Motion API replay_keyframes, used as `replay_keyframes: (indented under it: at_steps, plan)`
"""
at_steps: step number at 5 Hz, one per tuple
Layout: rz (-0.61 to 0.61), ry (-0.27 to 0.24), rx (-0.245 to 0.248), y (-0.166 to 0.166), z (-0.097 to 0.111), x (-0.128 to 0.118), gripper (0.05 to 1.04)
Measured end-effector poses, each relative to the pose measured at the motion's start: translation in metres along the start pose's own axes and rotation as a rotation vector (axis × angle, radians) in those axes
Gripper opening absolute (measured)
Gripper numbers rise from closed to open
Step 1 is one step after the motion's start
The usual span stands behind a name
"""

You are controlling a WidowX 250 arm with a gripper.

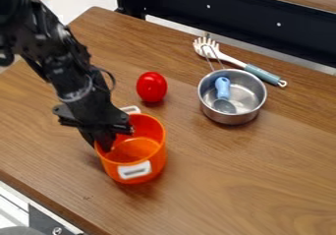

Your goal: Moved the pot in the middle of table

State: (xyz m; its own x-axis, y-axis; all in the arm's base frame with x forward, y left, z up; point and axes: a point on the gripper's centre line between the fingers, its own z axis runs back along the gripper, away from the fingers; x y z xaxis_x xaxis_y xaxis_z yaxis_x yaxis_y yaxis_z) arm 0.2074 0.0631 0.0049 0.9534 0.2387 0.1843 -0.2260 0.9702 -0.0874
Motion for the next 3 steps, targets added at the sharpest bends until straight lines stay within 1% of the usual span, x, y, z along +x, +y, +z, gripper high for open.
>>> replay_keyframes:
  at_steps: [2, 3]
  plan:
    - [0.025, 0.005, 0.022, -0.021, -0.003, -0.01, 0.055]
    - [0.028, -0.006, 0.026, -0.033, -0.005, -0.01, 0.055]
